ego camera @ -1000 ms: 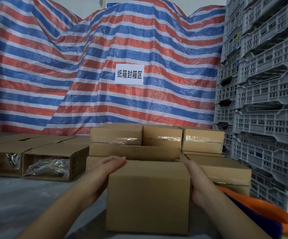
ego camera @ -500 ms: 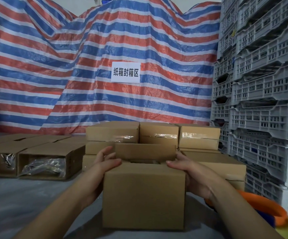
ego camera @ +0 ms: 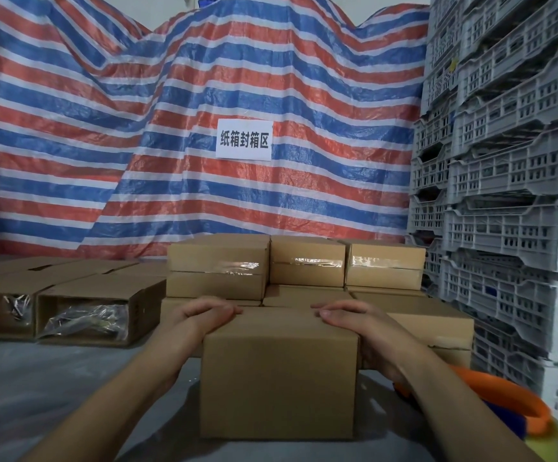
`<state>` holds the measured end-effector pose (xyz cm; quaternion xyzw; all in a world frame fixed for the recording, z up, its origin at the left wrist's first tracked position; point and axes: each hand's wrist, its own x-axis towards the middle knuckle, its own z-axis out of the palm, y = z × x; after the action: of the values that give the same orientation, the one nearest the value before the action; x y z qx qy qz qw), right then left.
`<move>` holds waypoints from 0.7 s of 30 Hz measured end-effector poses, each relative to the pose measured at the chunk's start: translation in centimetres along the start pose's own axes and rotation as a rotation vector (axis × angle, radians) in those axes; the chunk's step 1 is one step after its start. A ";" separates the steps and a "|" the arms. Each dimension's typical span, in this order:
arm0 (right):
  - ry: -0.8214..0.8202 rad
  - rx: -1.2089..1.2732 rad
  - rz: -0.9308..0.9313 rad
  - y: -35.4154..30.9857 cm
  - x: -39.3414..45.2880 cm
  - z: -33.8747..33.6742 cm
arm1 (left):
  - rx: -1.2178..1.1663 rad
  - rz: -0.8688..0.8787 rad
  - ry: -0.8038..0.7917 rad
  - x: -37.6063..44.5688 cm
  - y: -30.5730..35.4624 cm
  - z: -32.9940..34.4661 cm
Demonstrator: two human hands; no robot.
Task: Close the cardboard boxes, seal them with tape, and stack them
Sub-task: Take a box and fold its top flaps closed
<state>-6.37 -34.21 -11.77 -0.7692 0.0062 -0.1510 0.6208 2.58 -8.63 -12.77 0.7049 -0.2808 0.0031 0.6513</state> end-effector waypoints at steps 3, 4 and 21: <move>0.015 -0.012 0.001 0.1 0.0 -0.1 | 0.177 0.031 -0.043 0.2 0.8 -0.7; 0.020 -0.009 0.001 0.1 -0.1 -0.1 | 0.265 0.035 -0.046 0.4 1.4 -0.9; 0.151 -0.021 -0.005 0.3 -1.7 -0.6 | 1.312 0.534 -0.212 -0.6 2.9 6.7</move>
<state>-8.13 -34.54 -12.34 -0.7620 0.0530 -0.2101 0.6103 -1.48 -14.54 -11.35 0.8551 -0.4457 0.2620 0.0394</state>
